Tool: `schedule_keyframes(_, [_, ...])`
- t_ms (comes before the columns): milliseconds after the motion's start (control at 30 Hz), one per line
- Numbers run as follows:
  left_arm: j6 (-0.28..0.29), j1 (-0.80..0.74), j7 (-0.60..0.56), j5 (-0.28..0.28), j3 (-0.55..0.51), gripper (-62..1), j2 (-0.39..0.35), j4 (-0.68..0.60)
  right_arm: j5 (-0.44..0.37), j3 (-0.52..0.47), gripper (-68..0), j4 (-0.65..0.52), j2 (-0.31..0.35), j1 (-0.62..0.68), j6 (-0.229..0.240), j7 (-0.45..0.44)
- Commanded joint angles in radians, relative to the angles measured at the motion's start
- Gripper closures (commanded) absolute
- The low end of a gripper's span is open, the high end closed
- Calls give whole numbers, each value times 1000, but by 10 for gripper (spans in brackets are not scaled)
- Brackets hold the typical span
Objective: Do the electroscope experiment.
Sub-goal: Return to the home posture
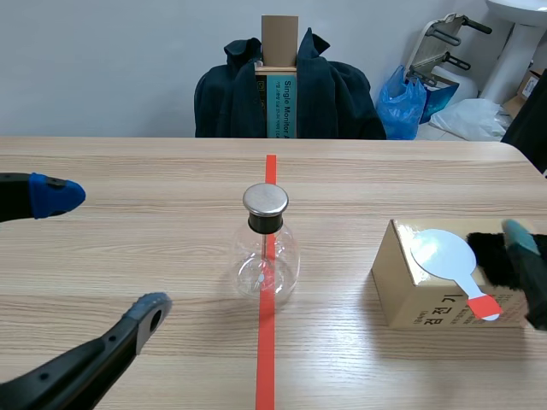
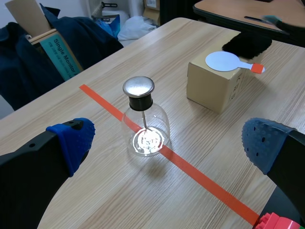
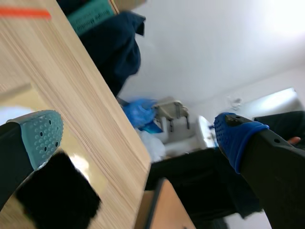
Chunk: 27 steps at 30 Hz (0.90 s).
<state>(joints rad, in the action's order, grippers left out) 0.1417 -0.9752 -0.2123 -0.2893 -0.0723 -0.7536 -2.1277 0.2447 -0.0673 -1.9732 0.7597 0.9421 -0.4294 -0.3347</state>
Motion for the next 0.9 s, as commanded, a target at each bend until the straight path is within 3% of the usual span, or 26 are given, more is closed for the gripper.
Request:
schedule_keyframes(0, [-1, -2, -15, -6, 3, -623, 8, -7, -14, 4, -679, -35, -2, -42, 64, 23])
schedule_keyframes(67, [-1, -2, -15, -6, 3, -623, 8, -7, -62, 10, -679, -90, -7, -76, 177, 72])
schedule_keyframes(167, [-1, -2, -15, -6, 3, -623, 8, -7, -145, 32, -679, -141, -13, -114, 289, 125])
schedule_keyframes(400, [-2, -2, -31, -6, 3, -623, 8, -7, -215, 121, -679, -145, 2, -153, 446, 191])
schedule_keyframes(500, [-2, -2, -31, -6, 3, -623, 8, -7, -204, 165, -679, -145, -21, -170, 461, 193])
schedule_keyframes(633, [-2, -2, -31, -6, 3, -623, 8, -7, -204, 245, -679, -145, -60, -193, 454, 322])
schedule_keyframes(867, [-2, 15, -26, -6, 3, -623, 8, -7, -218, 376, -679, -145, -58, -225, 310, 448])
